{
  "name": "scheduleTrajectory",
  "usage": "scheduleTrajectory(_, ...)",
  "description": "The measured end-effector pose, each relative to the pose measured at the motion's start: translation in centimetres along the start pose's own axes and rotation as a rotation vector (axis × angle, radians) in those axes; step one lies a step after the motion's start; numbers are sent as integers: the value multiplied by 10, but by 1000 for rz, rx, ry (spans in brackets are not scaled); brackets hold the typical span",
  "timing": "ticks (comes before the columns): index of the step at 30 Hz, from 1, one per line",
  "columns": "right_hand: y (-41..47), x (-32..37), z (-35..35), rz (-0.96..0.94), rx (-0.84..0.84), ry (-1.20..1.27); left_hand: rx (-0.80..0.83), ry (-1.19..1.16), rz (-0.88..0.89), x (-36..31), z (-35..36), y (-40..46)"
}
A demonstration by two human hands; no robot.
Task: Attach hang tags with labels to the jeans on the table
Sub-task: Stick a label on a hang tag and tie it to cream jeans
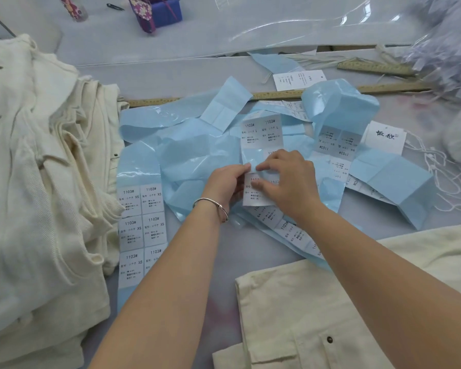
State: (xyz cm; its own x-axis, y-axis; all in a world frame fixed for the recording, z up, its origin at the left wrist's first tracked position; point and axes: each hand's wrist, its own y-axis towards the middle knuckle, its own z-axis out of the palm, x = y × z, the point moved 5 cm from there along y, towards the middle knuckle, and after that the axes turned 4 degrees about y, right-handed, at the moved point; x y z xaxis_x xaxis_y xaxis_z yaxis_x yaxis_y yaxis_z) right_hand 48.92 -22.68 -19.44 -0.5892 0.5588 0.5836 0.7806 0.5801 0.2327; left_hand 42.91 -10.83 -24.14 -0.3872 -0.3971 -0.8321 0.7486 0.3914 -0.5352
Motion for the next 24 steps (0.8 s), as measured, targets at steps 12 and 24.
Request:
scheduleTrajectory(12,-7,1,-8,-22,-47,76,57,-27,26,2,-5,-2)
scheduleTrajectory(24,-27,28,-32,-80,-107,284,-87,11,21,-4,-7,-3)
